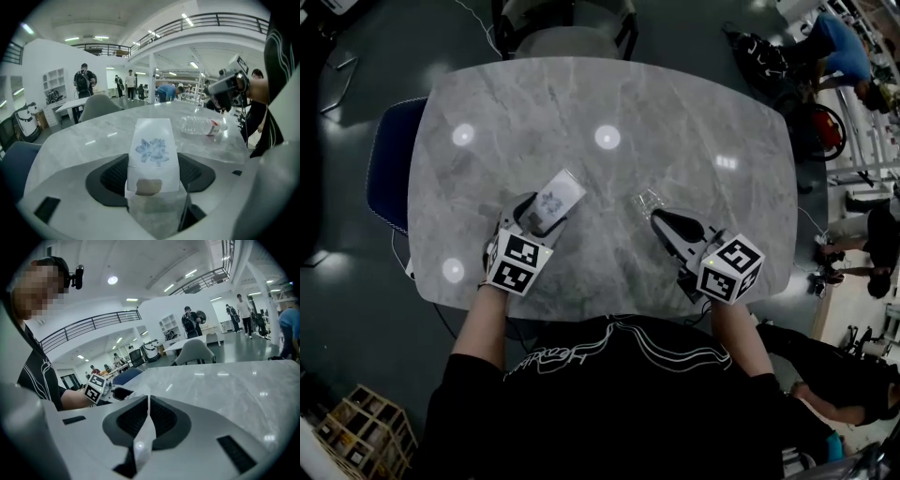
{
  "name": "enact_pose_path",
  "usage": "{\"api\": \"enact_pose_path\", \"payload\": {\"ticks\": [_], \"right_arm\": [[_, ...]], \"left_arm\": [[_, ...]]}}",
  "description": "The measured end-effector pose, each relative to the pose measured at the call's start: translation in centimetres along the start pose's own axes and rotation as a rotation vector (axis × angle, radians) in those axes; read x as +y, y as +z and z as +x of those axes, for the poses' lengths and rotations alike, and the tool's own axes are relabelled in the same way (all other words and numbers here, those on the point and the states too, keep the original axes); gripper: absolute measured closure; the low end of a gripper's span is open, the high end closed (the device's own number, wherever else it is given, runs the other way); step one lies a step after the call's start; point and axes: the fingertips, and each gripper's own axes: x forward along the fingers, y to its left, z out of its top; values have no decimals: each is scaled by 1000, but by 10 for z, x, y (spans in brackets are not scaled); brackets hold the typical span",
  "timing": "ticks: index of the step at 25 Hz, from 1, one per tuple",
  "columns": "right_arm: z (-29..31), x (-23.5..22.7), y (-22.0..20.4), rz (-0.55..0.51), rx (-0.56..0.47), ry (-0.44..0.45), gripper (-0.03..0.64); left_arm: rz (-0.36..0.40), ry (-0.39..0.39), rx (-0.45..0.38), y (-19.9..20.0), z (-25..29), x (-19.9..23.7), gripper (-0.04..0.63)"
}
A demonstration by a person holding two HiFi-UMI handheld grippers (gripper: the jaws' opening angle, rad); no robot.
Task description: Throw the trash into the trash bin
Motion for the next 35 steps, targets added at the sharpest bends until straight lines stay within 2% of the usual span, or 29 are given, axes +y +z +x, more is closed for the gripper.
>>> {"api": "enact_pose_path", "payload": {"ticks": [4, 10, 14, 20, 29, 35], "right_arm": [[5, 8, 7, -18, -8, 27, 575], [11, 33, 13, -80, -6, 153, 575], [12, 64, 11, -129, 4, 286, 575], [-11, 106, -8, -225, 35, 424, 575], [-48, 188, -58, -333, 110, 716, 575], [-44, 242, -91, -341, 155, 827, 575]], "left_arm": [[-94, 16, -182, 32, -35, -7, 285], [-216, 103, -316, 52, -88, -28, 285], [-300, 222, -392, 52, -140, -51, 285], [-433, 434, -510, 33, -197, -105, 285], [-584, 702, -566, -14, -266, -206, 285], [-686, 848, -568, -68, -310, -243, 285]]}}
